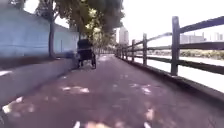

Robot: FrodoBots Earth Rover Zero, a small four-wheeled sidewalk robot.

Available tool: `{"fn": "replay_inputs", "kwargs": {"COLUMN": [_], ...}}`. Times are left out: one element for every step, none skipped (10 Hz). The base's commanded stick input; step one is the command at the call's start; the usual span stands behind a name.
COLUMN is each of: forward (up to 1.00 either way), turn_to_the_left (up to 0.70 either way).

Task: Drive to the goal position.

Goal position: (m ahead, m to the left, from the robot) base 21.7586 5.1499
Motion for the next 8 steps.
{"fn": "replay_inputs", "kwargs": {"forward": [0.85,0.85,0.85,0.85,0.85,0.85,0.85,0.85], "turn_to_the_left": [0.0,0.0,0.0,0.0,0.0,0.0,0.0,0.0]}}
